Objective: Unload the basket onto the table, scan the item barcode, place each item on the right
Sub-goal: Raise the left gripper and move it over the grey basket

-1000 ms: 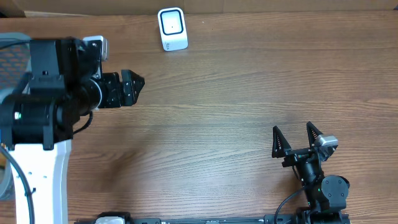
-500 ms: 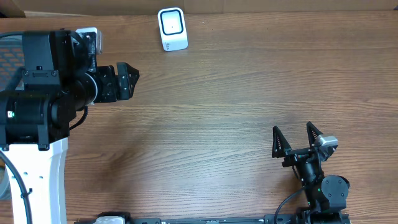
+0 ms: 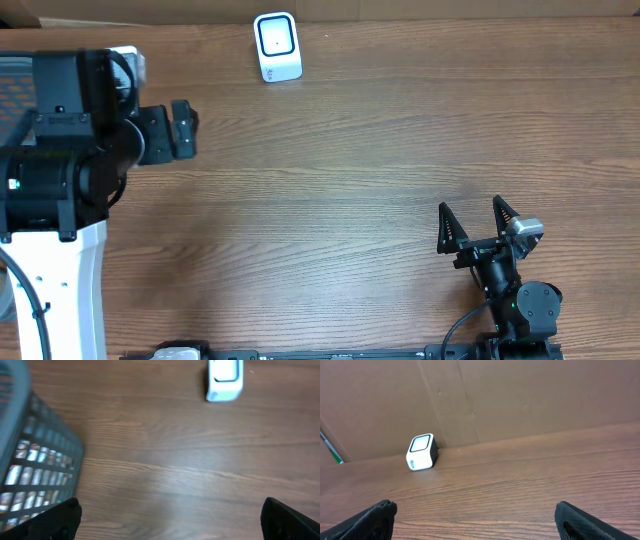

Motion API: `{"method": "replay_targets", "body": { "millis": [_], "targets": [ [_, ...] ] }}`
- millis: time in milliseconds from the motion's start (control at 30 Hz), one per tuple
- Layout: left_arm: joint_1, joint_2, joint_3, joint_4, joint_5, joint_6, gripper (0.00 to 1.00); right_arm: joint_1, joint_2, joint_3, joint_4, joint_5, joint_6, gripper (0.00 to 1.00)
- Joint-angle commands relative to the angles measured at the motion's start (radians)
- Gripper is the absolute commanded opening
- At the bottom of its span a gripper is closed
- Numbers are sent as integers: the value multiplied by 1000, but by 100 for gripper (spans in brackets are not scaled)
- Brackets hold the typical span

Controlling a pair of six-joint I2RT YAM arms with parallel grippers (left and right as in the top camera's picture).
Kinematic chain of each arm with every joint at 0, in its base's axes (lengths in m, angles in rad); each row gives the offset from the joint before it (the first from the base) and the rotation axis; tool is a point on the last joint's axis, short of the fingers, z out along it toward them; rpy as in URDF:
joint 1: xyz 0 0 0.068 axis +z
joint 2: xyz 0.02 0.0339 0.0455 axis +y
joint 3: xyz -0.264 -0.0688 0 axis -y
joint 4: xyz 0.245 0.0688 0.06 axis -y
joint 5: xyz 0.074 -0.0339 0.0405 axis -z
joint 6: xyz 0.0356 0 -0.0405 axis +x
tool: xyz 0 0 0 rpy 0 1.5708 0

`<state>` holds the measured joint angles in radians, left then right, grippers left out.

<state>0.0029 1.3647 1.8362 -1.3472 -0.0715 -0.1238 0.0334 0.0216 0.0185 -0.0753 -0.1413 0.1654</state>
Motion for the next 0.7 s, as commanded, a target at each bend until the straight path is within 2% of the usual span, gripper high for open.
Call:
{"method": "replay_targets", "body": {
  "millis": [0, 300, 533, 667],
  "targets": [
    [73, 1, 26, 21, -40, -17, 100, 1, 0, -10, 2, 9, 10, 100],
    [277, 0, 45, 34, -14, -50, 100, 1, 0, -10, 2, 9, 10, 100],
    [455, 0, 51, 64, -14, -248, 100, 1, 0, -10, 2, 9, 10, 100],
    [545, 1, 51, 79, -28, -271, 100, 1, 0, -10, 2, 9, 10, 100]
  ]
}}
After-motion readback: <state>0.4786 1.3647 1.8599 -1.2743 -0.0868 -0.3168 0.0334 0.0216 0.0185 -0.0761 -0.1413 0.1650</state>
